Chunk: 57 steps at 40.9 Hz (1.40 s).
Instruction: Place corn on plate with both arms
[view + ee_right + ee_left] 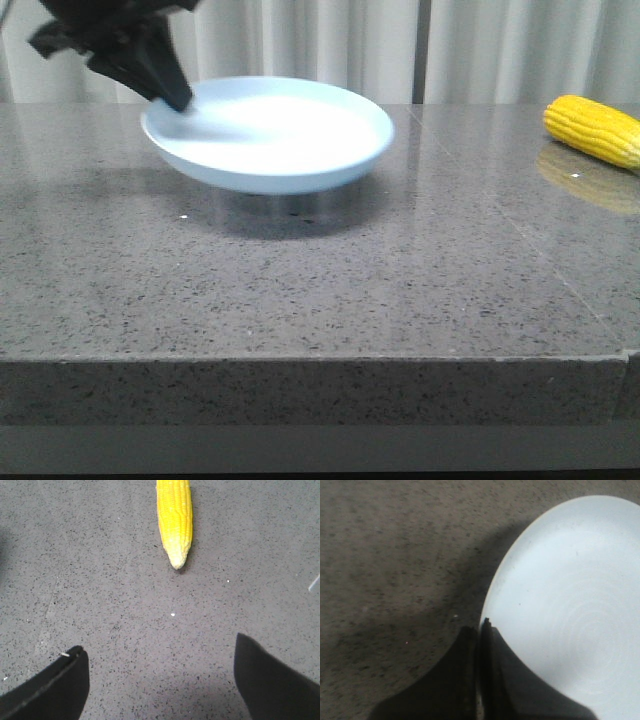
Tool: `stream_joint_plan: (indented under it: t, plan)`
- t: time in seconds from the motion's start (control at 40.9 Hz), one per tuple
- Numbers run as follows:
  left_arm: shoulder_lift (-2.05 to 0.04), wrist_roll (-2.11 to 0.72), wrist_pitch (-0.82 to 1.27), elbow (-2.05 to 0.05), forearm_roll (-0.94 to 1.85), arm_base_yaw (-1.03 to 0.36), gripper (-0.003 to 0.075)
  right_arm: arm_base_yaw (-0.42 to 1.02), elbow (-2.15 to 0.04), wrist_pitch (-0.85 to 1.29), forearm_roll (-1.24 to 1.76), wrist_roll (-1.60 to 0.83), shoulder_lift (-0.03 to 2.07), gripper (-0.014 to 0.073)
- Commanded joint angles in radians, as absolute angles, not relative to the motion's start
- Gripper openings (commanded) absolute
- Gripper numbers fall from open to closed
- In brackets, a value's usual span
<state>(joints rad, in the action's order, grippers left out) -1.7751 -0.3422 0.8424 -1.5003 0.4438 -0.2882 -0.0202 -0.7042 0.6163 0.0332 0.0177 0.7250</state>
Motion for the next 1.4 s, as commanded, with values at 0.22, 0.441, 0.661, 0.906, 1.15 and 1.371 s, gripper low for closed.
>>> stream_joint_plan:
  t: [0.22,0.441,0.661,0.906,1.15,1.371]
  plan:
    - [-1.802,-0.338,0.761,-1.533,0.499,-0.356,-0.0016,-0.024,-0.729,0.547,0.03,0.009,0.73,0.0613]
    - [-1.806,-0.338,0.791,-1.533,0.499,-0.356,0.0249,-0.024,-0.729,0.547,0.03,0.009,0.73,0.0613]
    - [-1.798,-0.338,0.819,-1.54,0.44,-0.356,0.0442,-0.024,-0.729,0.547,0.03,0.009,0.73,0.0613]
    - [-1.678,-0.337,0.855,-1.573,0.355,-0.368,0.0442,-0.024,-0.729,0.547,0.03,0.009,0.73,0.0613]
    - [-1.514,-0.127,0.964,-1.573,0.006,-0.496,0.044,-0.024,-0.729,0.547,0.03,0.009,0.73,0.0613]
    - [-1.355,0.082,1.052,-1.506,-0.285,-0.691,0.044,-0.024,-0.729,0.547,0.03,0.009,0.73,0.0613]
